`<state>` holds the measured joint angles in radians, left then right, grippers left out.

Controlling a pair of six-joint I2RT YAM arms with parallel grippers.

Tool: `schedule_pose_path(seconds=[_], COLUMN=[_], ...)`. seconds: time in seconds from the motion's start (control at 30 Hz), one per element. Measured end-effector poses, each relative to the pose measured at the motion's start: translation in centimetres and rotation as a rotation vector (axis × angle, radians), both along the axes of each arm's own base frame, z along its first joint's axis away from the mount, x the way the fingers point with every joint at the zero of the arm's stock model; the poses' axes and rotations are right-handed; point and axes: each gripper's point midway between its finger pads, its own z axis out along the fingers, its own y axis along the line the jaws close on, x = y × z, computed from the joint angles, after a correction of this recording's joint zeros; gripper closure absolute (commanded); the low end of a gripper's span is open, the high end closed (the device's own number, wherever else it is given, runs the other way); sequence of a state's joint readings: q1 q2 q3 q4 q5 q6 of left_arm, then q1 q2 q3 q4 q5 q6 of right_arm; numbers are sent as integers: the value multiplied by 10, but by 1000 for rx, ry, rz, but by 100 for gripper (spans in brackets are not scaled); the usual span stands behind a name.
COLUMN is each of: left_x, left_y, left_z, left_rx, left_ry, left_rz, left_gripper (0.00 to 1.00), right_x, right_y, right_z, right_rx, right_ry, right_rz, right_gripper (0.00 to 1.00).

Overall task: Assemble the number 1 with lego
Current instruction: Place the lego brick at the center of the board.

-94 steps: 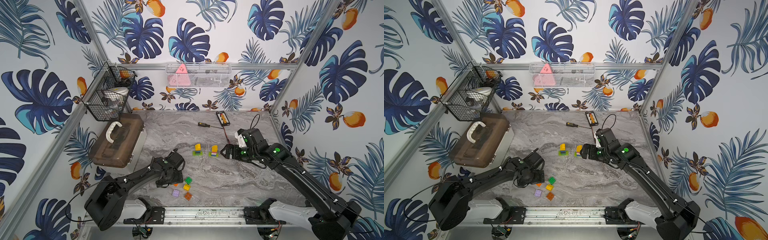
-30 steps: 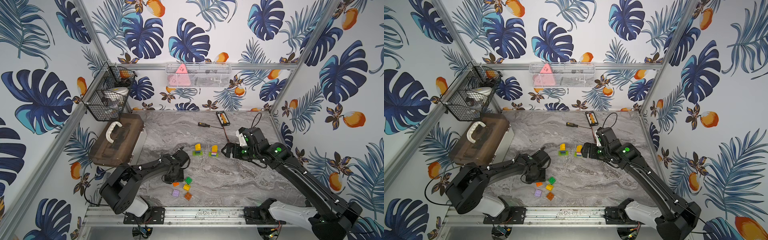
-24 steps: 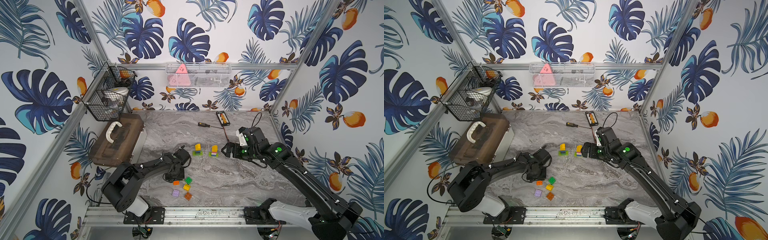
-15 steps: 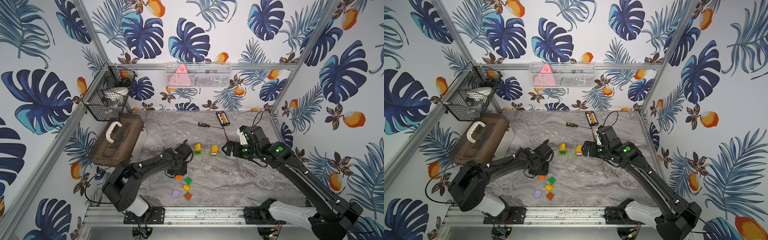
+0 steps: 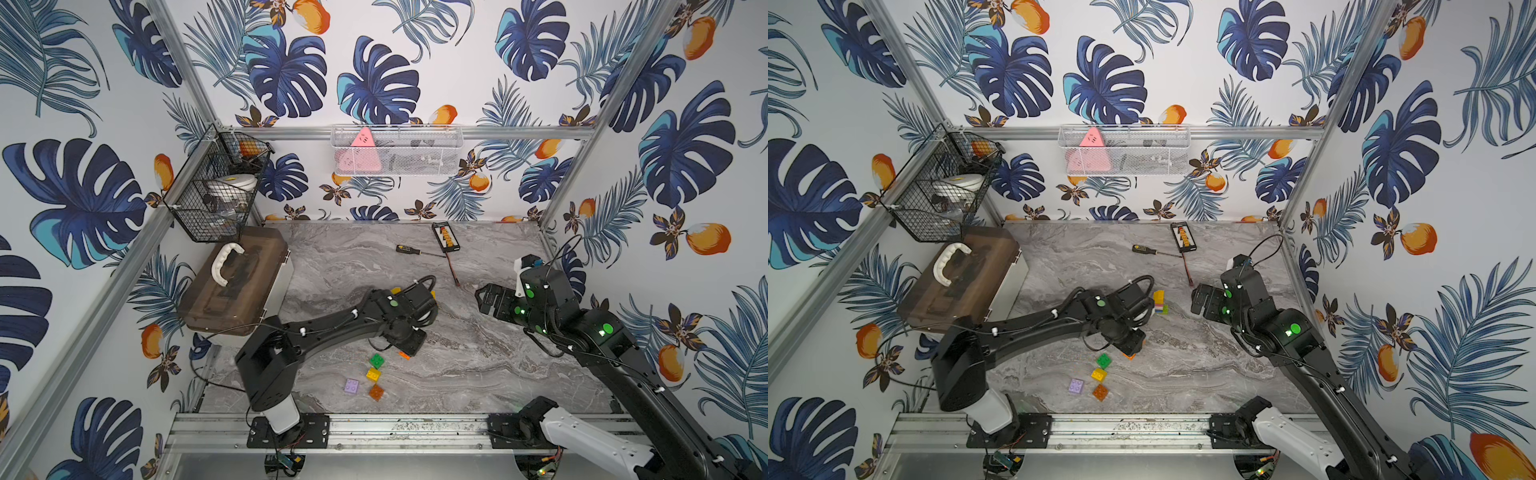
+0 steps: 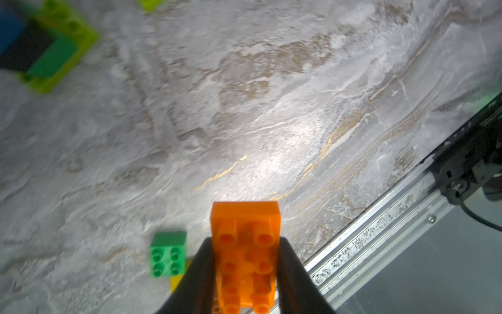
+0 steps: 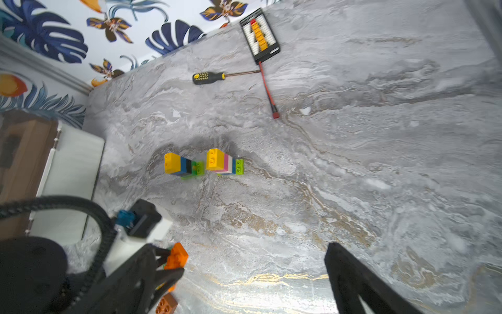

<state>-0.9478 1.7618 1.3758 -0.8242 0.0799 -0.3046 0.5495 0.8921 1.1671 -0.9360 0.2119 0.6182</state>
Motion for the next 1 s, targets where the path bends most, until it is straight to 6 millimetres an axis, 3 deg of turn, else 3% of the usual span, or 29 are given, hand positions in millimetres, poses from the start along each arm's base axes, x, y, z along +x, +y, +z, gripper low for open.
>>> schedule_pose_path(seconds=[0.2, 0.33, 0.43, 0.5, 0.57, 0.63, 0.67, 0.83, 1.0], left_x=[5, 8, 0, -2, -3, -1, -1, 4, 8], left_y=[-63, -87, -103, -108, -110, -112, -114, -112, -106], left_z=[-38, -61, -77, -82, -83, -82, -81, -65, -2], left_rx=[99, 127, 130, 131, 126, 118, 114, 105, 15], left_ry=[-41, -39, -19, -18, -12, -19, -26, -66, -176], left_rz=[-254, -350, -415, -442, -464, -476, -484, -479, -451], left_gripper=[73, 70, 66, 59, 37, 6, 1, 1, 1], right_x=[-11, -16, -19, -20, -21, -23, -25, -34, -44], right_y=[-10, -14, -16, -17, -17, -18, -20, -25, -28], right_z=[14, 22, 22, 22, 22, 21, 21, 29, 30], right_rx=[45, 70, 70, 67, 66, 68, 68, 73, 43], right_ry=[-51, -70, -60, -54, -52, -44, -40, -42, -14], right_rz=[-29, -47, -51, -52, -52, -57, -59, -60, -31], right_gripper=[0, 0, 0, 0, 0, 0, 0, 0, 0])
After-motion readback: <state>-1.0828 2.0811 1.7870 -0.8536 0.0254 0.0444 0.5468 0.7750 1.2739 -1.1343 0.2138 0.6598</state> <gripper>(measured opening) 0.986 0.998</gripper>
